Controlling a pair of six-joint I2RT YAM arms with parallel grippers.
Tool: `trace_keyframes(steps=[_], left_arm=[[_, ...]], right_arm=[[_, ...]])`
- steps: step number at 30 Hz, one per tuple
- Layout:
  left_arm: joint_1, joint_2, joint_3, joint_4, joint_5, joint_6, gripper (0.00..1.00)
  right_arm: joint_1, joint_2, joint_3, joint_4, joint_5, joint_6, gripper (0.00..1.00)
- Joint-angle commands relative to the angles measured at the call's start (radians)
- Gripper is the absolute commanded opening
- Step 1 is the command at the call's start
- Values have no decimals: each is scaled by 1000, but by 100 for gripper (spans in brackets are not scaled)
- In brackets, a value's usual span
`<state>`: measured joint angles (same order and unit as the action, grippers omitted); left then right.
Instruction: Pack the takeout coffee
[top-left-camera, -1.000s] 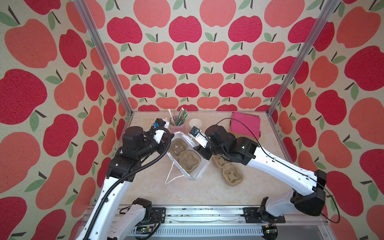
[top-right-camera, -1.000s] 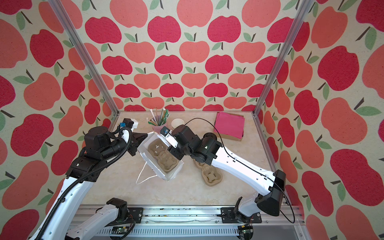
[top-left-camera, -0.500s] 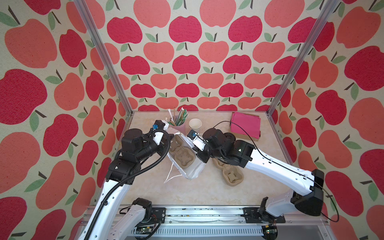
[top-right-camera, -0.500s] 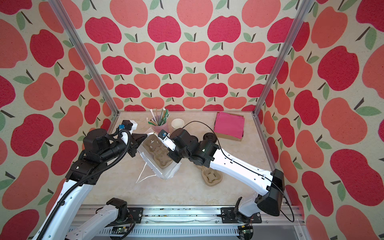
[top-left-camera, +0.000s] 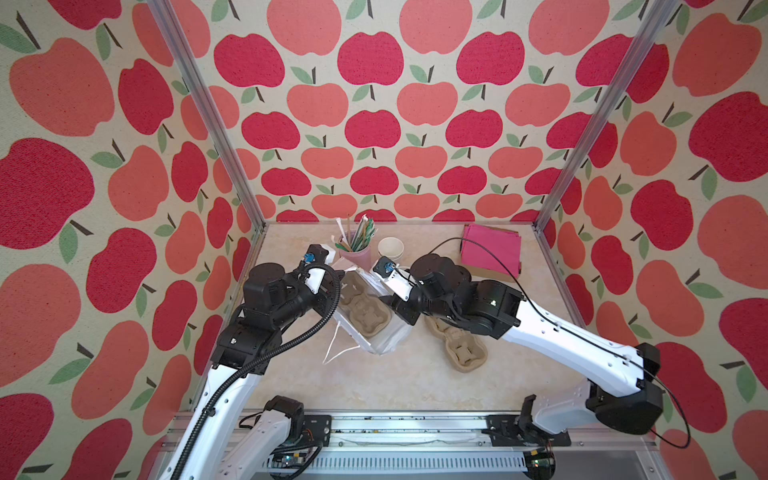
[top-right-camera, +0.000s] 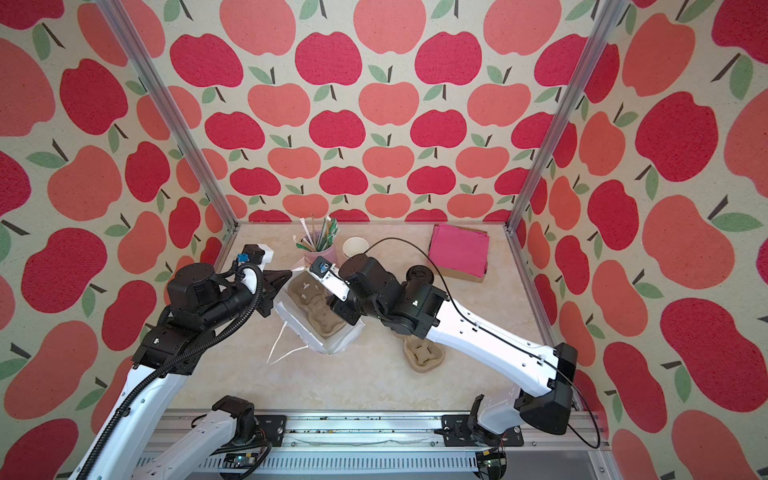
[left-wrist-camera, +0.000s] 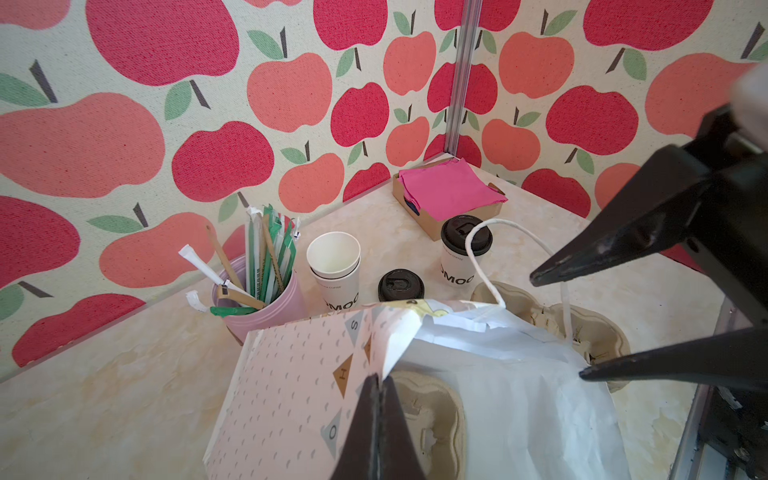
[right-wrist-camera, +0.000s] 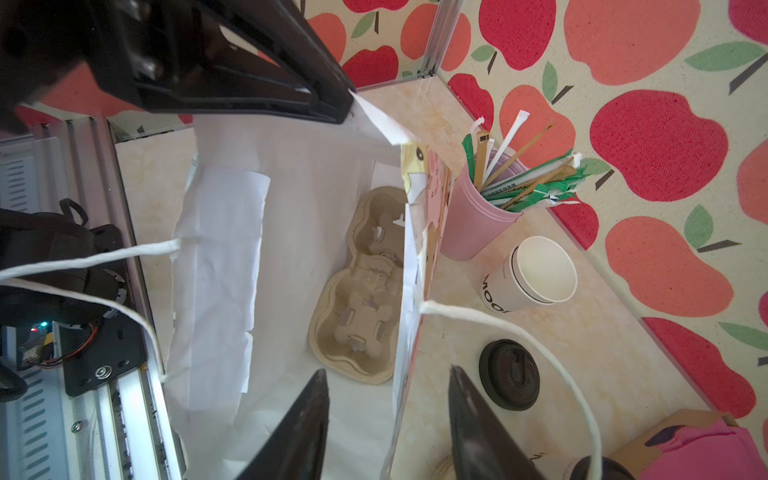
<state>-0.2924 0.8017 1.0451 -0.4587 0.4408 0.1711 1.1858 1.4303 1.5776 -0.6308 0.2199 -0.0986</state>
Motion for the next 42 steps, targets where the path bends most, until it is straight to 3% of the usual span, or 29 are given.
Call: trace_keyframes(steps=[1, 7, 20, 28, 36, 42], left_arm=[[-2, -9, -10, 31, -11, -6, 0], [-2, -12, -13, 35, -16, -5, 0], [-3, -19, -17, 44, -6, -8, 0], [-2, -25, -25, 45, -2, -8, 0], [-2, -30, -34, 54, -2, -8, 0], [-2, -24, -35, 62, 0, -8, 0]], right_arm=[[11, -11, 62, -67, -7, -3, 37], [94, 68, 139, -215, -31, 4, 26], [97, 339, 284, -435, -12, 83, 16], [70, 475, 318, -414, -9, 171, 18], [38, 582, 381, -386, 8, 256, 33], [28, 668, 460, -493, -4, 292, 27]])
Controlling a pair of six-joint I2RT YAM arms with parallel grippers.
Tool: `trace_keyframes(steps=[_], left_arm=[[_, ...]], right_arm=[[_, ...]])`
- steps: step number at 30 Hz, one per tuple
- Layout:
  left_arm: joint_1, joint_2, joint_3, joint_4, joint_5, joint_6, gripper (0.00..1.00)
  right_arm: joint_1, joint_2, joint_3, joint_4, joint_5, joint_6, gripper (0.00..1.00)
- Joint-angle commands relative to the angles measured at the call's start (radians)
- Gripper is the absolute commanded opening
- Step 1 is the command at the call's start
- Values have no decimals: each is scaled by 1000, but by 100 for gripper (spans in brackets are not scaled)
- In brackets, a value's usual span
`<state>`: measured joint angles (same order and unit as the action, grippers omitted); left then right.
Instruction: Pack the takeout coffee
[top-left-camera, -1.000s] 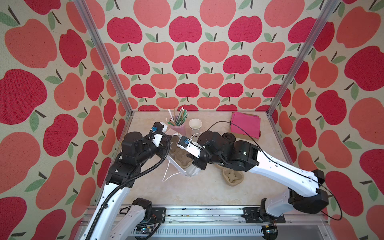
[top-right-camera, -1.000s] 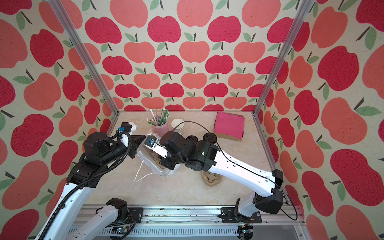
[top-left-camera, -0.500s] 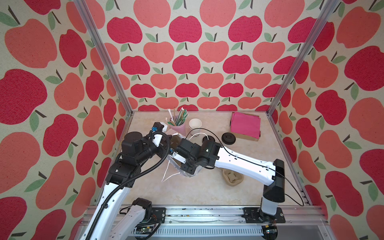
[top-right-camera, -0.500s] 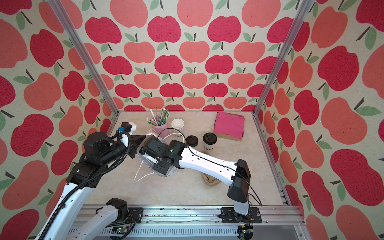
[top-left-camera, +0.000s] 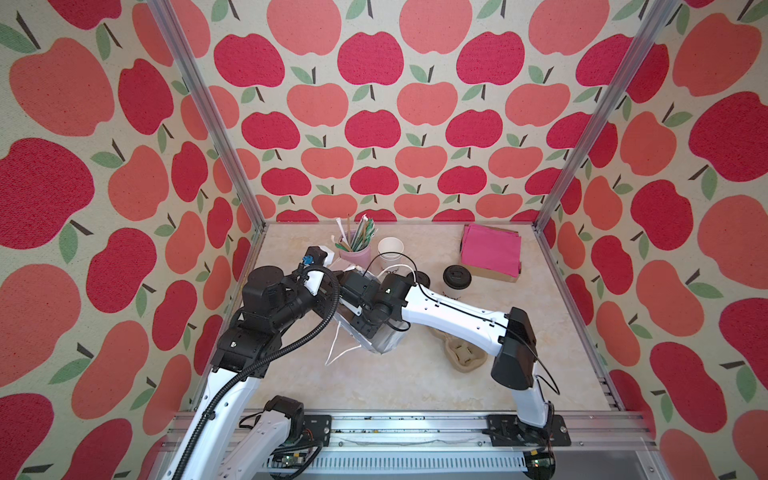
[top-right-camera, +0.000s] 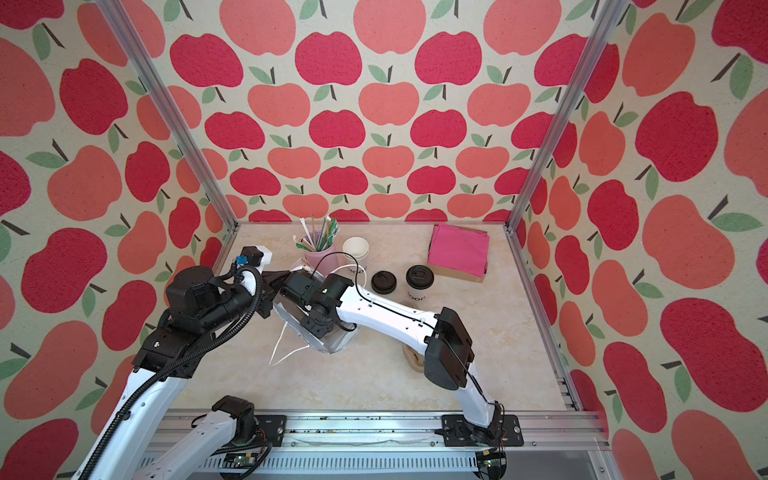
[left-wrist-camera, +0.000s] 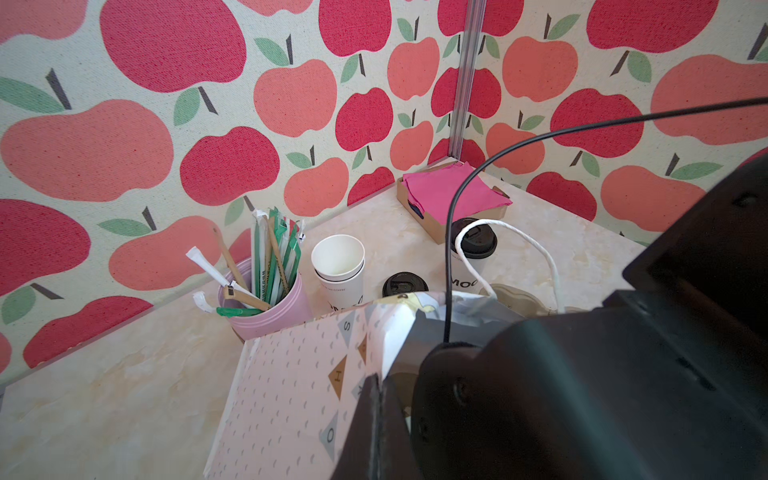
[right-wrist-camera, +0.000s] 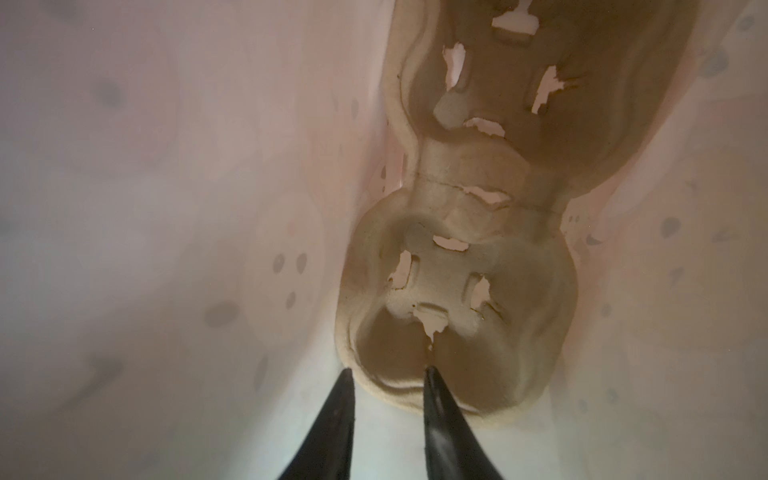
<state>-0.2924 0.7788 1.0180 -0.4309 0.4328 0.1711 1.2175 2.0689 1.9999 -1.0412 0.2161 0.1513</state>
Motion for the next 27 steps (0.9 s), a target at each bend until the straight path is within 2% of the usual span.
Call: trace_keyframes(steps=[1, 14, 27], left_arm=[[-2, -1, -8, 34, 7, -8, 0], [-2, 4, -11, 45, 7, -8, 0], [-2, 1, -16, 48, 8, -13, 0]], right_arm=[[-5, 37, 44, -98, 3, 42, 26], [-4, 32, 136, -260, 78, 59, 25], [-4, 116, 90, -307, 11, 60, 21]])
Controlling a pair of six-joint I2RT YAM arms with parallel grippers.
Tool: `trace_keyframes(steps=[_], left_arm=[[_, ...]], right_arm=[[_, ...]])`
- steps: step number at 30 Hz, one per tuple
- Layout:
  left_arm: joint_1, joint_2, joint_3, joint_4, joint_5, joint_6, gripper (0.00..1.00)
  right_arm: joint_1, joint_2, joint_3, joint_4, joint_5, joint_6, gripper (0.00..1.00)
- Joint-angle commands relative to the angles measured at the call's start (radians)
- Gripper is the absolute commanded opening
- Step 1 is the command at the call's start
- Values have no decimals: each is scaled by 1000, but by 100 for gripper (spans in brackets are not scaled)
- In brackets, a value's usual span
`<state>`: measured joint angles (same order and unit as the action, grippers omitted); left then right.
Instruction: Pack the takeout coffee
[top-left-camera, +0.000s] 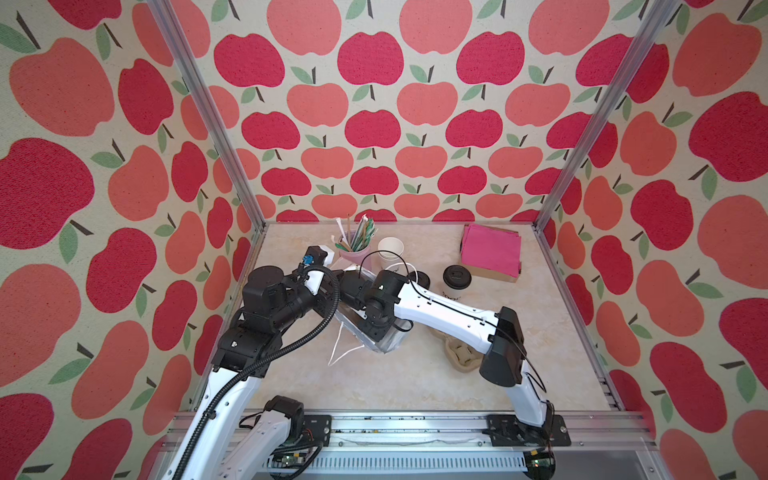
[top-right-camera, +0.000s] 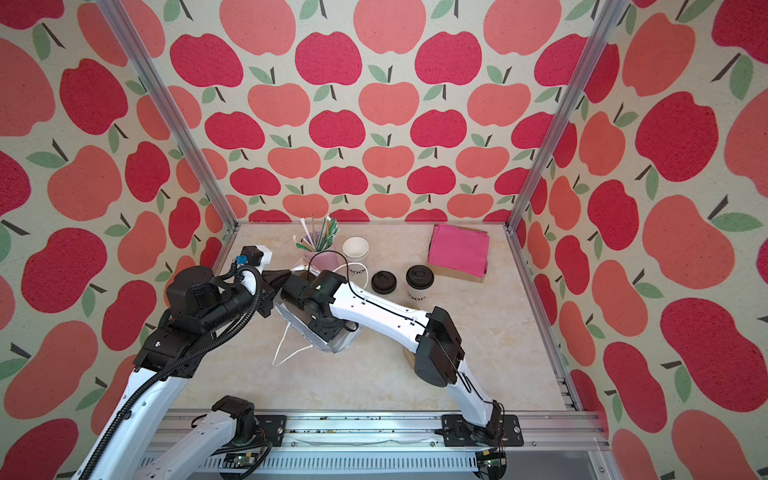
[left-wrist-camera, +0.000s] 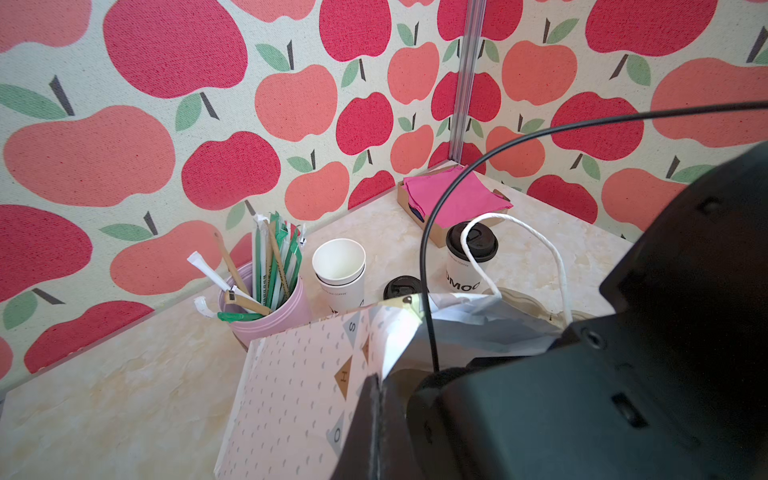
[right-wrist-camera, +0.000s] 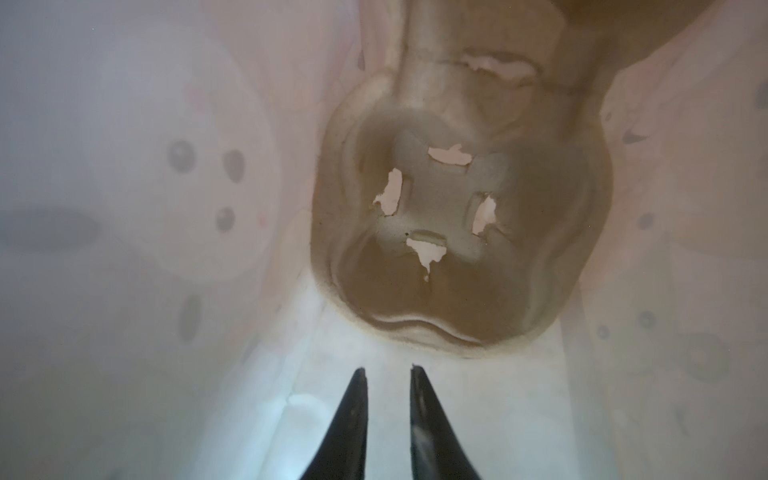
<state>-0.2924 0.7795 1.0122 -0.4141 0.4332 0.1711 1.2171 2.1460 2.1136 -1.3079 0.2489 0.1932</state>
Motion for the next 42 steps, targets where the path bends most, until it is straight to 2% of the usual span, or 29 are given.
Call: trace_keyframes(steps=[1, 13, 29, 32, 35, 42], left_arm=[[-2, 1, -10, 31, 7, -13, 0], [-2, 5, -16, 39, 9, -14, 0], [-2, 4, -25, 39, 10, -21, 0], [-2, 1, -24, 35, 6, -16, 0], [-2, 0, -22, 25, -6, -9, 0], [-2, -3, -17, -23, -66, 22, 0]], right_arm=[[-4, 47, -26, -43, -23, 16, 21], [-62, 122, -68, 49, -33, 1, 21], [-70, 235, -6, 108, -8, -41, 23], [-68, 204, -3, 105, 18, -53, 25], [-66, 124, -26, 130, 40, -62, 32], [-26, -100, -184, 314, 110, -131, 46]])
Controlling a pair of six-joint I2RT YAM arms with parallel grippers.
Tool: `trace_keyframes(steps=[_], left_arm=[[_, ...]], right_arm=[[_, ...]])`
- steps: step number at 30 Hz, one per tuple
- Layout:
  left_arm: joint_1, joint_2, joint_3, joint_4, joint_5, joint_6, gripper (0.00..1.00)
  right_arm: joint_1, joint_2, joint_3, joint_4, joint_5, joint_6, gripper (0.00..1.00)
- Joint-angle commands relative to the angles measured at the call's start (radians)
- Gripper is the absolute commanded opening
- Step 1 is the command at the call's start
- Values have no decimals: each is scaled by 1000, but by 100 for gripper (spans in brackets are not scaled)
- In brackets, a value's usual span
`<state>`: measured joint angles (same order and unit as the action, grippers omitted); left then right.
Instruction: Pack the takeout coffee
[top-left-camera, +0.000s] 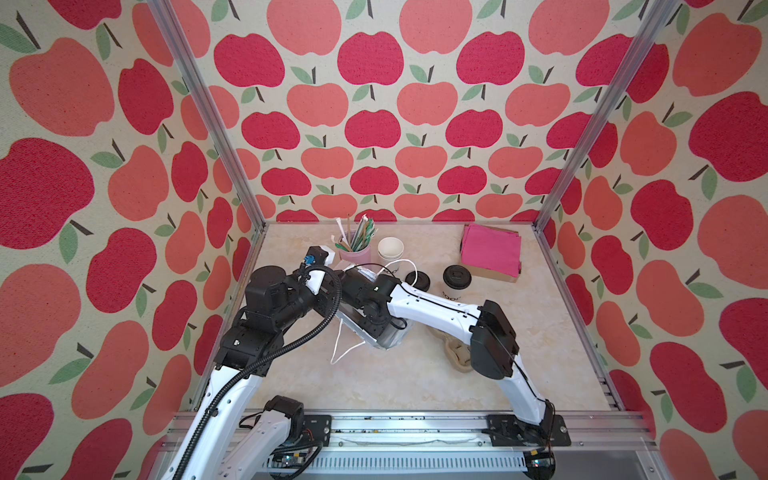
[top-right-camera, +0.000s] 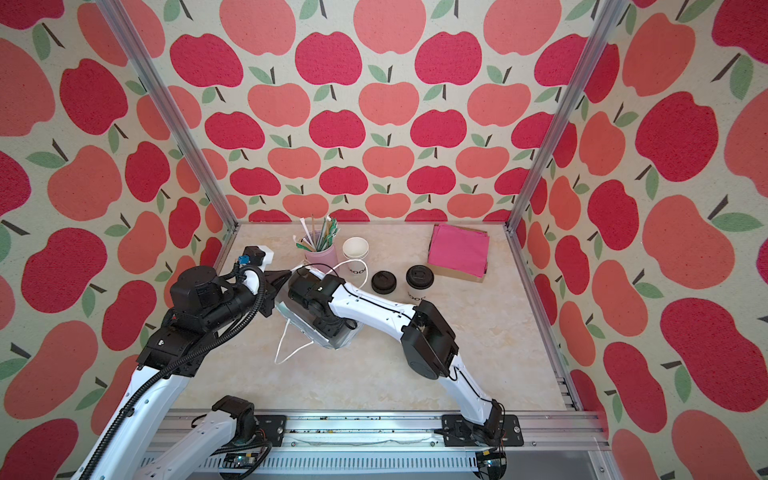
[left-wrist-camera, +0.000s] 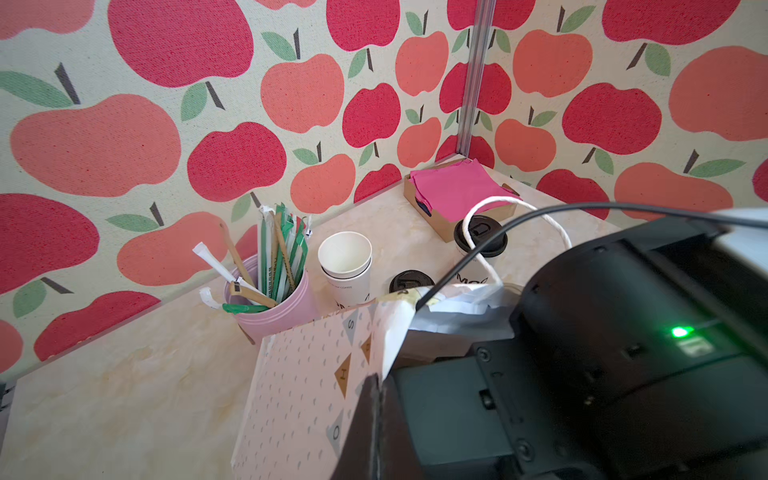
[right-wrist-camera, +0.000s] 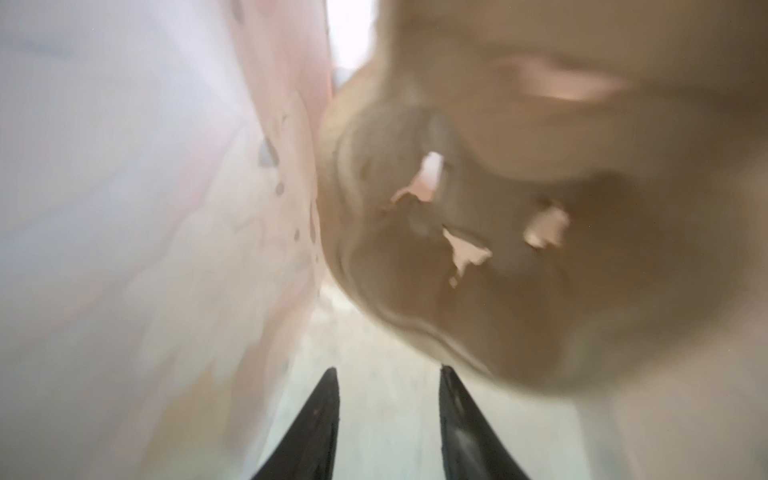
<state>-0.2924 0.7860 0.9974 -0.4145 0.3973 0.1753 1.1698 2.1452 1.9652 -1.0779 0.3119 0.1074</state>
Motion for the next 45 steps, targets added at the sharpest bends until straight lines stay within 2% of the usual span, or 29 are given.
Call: trace_keyframes(steps=[1, 10, 16, 26, 30, 34, 39, 45], left_arm=[[-2, -11, -2, -27, -34, 21, 0], [-2, -31, -25, -45, -55, 23, 0], [-2, -42, -35, -34, -64, 29, 0], [-3, -48, -40, -16, -64, 29, 0], [-2, -58, -44, -4, -52, 28, 0], [-2, -72, -49, 20, -37, 21, 0], [-2, -68, -40, 61, 44, 8, 0], [-4, -61, -24, 95, 91, 2, 0]], right_arm=[[27, -118, -56, 111, 60, -57, 49], [94, -269, -246, 372, 153, -90, 66], [99, -443, -389, 586, 89, -108, 78], [106, -633, -540, 788, 82, -142, 88], [128, -737, -609, 912, 68, -193, 93], [127, -812, -631, 916, 148, -236, 98], [103, -830, -641, 835, 243, -274, 99], [79, -806, -655, 740, 221, -223, 99]])
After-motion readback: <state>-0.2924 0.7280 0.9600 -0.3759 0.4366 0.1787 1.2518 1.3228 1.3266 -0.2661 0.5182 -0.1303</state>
